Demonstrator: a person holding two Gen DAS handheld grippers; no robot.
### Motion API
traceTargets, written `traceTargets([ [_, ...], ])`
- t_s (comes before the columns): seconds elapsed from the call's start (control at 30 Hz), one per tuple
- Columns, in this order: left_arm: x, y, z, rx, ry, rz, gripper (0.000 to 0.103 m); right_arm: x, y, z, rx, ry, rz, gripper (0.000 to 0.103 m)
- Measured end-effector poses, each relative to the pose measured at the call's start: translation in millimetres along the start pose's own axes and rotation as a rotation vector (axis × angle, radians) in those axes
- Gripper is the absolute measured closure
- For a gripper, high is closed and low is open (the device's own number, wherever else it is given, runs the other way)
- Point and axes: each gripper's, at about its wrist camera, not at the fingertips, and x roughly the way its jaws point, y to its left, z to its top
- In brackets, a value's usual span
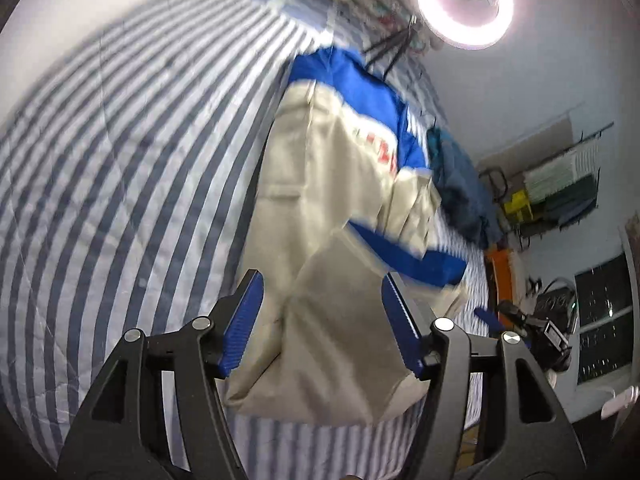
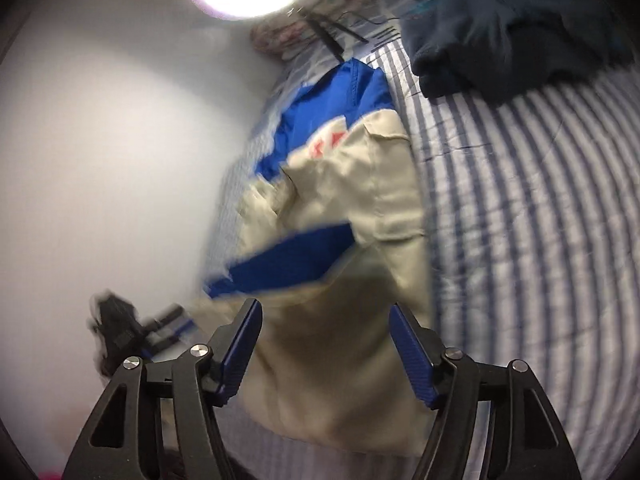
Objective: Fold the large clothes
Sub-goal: 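Press the folded hem flat with both tools and open them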
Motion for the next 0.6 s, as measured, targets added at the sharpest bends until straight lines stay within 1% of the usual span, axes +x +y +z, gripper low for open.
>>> traceTargets([
  [0.07, 13, 11, -12, 0.003, 0.083, -0.034, 0.040, 7, -6, -14, -0.012, 0.050, -0.019, 0.037],
  [0.17, 28, 14, -27, 0.031, 0.157, -0.027, 0.040, 17, -12, -29, -0.043, 0.108, -0.036, 0.038],
  [0.23, 33, 12, -34, 0.051, 0.184, -0.025, 0.040, 23, -12, -36, -0.059, 0.131, -0.042, 0.039],
  [0.3, 38, 8, -38, 0.080, 0.184, 0.003, 0.040, 31, -12, -40, -0.068, 0.152, -0.058, 0.041],
  [0.33, 40, 7, -39, 0.085, 0.186, 0.014, 0.040, 33, -13, -42, -0.067, 0.156, -0.059, 0.046],
  [0.37, 42, 7, -40, 0.079, 0.186, 0.019, 0.040, 36, -13, -44, -0.064, 0.166, -0.055, 0.060],
  [0.4, 42, 5, -43, 0.075, 0.184, 0.019, 0.041, 37, -12, -45, -0.064, 0.172, -0.056, 0.067],
  [0.47, 41, 0, -45, 0.100, 0.181, 0.031, 0.072, 34, -5, -48, -0.098, 0.174, -0.056, 0.092],
  [0.5, 43, -3, -47, 0.106, 0.191, 0.013, 0.100, 29, 1, -50, -0.133, 0.166, -0.060, 0.096],
  [0.53, 41, -6, -49, 0.095, 0.192, 0.012, 0.100, 27, 6, -51, -0.159, 0.155, -0.062, 0.099],
  [0.6, 35, -13, -54, 0.063, 0.159, 0.016, 0.100, 23, 12, -50, -0.196, 0.119, -0.088, 0.100],
])
